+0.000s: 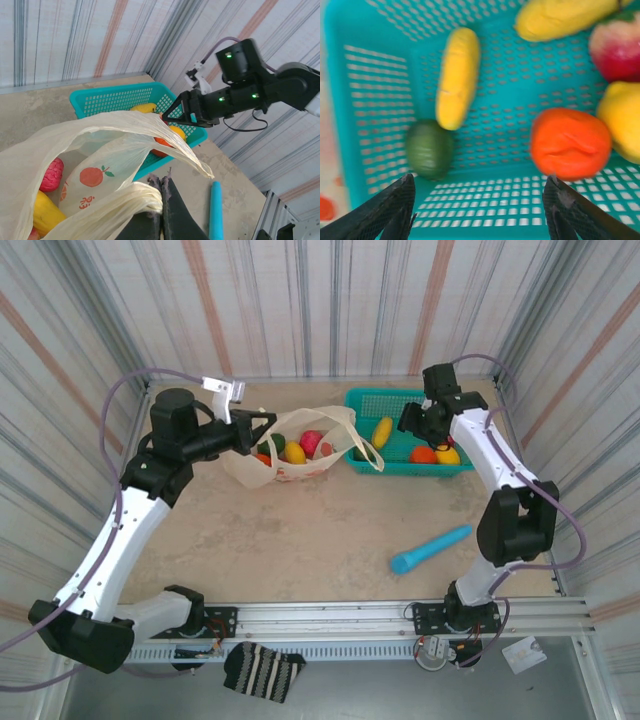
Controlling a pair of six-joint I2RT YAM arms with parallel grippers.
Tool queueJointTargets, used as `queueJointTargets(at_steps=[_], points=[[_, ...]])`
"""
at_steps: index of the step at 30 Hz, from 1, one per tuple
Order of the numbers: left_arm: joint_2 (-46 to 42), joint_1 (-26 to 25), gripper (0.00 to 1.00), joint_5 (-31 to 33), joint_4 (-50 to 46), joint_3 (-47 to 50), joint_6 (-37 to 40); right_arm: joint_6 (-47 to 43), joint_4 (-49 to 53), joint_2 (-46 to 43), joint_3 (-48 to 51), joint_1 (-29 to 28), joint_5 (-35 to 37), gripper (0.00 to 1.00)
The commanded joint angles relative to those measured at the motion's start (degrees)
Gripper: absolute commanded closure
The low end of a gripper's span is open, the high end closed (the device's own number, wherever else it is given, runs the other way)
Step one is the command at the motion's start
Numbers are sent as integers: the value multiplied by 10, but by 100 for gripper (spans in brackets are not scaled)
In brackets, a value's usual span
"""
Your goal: Place the fake fruits into the plastic bag and tie a complex knot
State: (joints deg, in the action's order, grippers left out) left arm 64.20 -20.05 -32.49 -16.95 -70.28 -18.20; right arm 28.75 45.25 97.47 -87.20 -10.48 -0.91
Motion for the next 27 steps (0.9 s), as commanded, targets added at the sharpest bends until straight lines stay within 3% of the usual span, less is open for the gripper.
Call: queueJointTargets(at_steps=[1,8,15,27], points=[[-14,-8,100,12,-12,-16,21,-22,74,24,-24,1,81,20],[-13,-23,100,10,-8,-20,19,-47,89,94,-35,14,129,15],[-9,-37,100,8,-11,-29,15,-43,100,160,-63,20,106,14],[-17,-37,100,19,-21,-30,30,-33,74,218,-76,22,50,23]])
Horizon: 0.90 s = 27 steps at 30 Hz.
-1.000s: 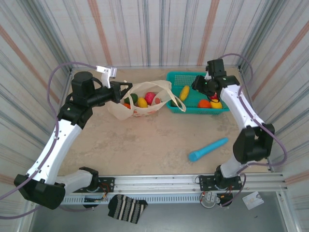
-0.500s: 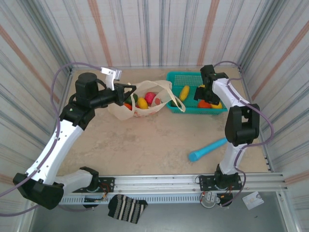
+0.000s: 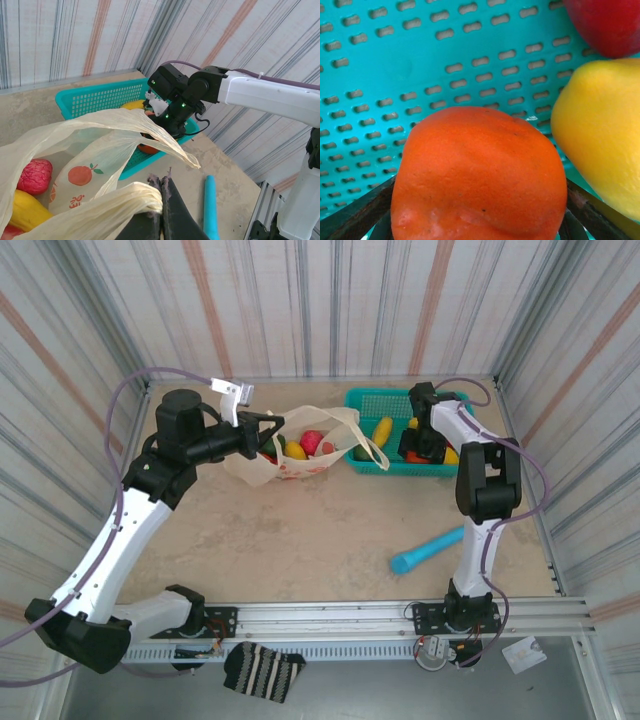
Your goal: Place the fake fruits into the plastic bag and tie a complex knot
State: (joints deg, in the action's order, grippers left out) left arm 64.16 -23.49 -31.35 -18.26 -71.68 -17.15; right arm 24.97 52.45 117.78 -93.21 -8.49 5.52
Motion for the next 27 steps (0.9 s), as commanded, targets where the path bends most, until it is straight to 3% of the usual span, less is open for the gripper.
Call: queueJointTargets(at_steps=[1,6,15,27], points=[[-17,-2,100,10,-11,-19,22,7,-2,19,-14,4,-19,23],[-21,-2,100,17,-21,-24,30,16,-15,11,-6,6,-33,30],[-17,1,100,19,-23,-27,31,26,-35,-126,-4,1,-46,36],[-16,19,100,9,-7,-14,10,19,-198,-319,-1,-52,-259,36]])
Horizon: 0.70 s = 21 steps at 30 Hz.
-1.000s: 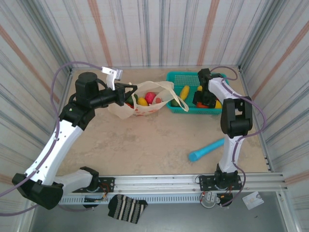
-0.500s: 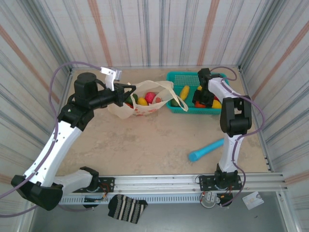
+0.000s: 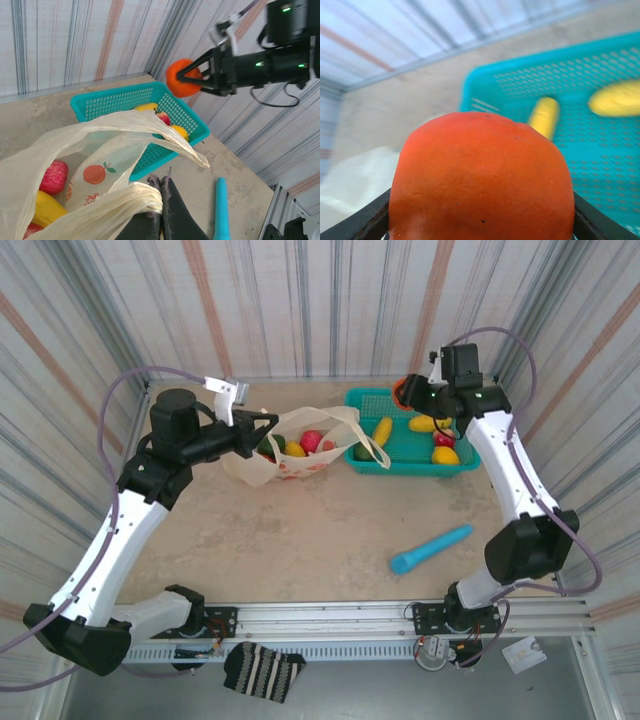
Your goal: Place the fake fruits into the plastic bag and tie a complex knot
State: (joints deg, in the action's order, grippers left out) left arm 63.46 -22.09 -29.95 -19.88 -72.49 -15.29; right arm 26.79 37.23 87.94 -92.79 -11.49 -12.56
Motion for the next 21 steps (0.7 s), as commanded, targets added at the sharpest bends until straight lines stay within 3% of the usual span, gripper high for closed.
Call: queueJointTargets(at_steps=[1,5,13,21], points=[[-10,8,100,-5,10,-5,-8,-4,-57,-29,-9,-34,-93,36],[-11,11,100,-5,10,1,-10,-46,-77,-50,-17,-98,-129,36],[-18,13,100,0,8,9,-7,-143,-49,-61,31,-231,-90,36],[-23,13,100,-6,12,9,-15,-141,-58,-6,61,-257,-28,38]])
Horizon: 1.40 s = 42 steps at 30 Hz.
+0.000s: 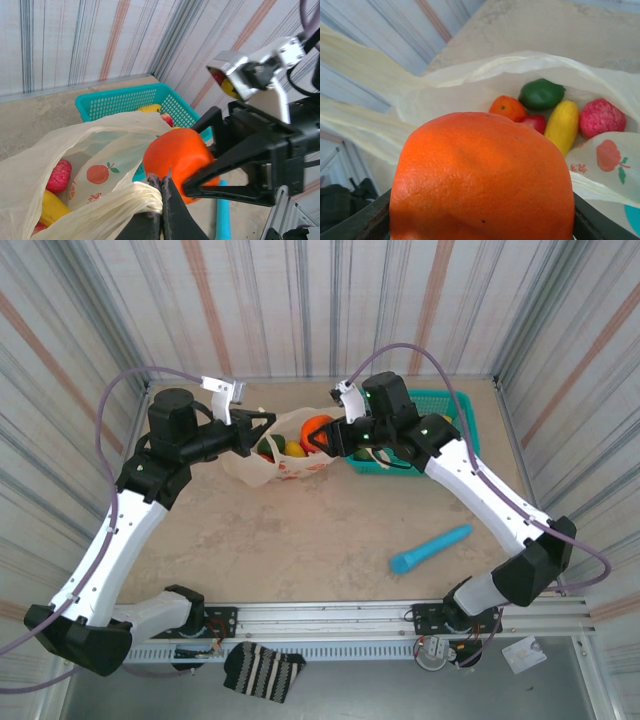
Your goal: Place the fake fruits into the plastic bag and tie a complex knot
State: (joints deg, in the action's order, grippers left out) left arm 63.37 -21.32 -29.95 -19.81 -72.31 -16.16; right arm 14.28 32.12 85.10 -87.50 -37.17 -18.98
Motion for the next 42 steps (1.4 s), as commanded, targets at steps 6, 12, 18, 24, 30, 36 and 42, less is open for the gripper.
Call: queueJointTargets(at_steps=[6,12,18,24,30,36,42], points=[[-25,4,100,-10,16,10,-10,-10,-2,102,-41,-6,100,41],[-24,4,100,-2,13,7,-7,-17,29,209,-145,-50,207,39],[-22,3,100,8,13,12,-4,17,40,308,-253,-53,193,38],[-14,4,100,47,5,14,-2,45,65,379,-316,-59,176,22],[-9,14,100,60,-3,10,-9,40,63,360,-309,-56,172,18],[-7,19,100,56,-2,10,-10,40,53,294,-291,-42,148,33],[-7,22,100,53,-5,9,-11,46,17,171,-225,-25,149,54]])
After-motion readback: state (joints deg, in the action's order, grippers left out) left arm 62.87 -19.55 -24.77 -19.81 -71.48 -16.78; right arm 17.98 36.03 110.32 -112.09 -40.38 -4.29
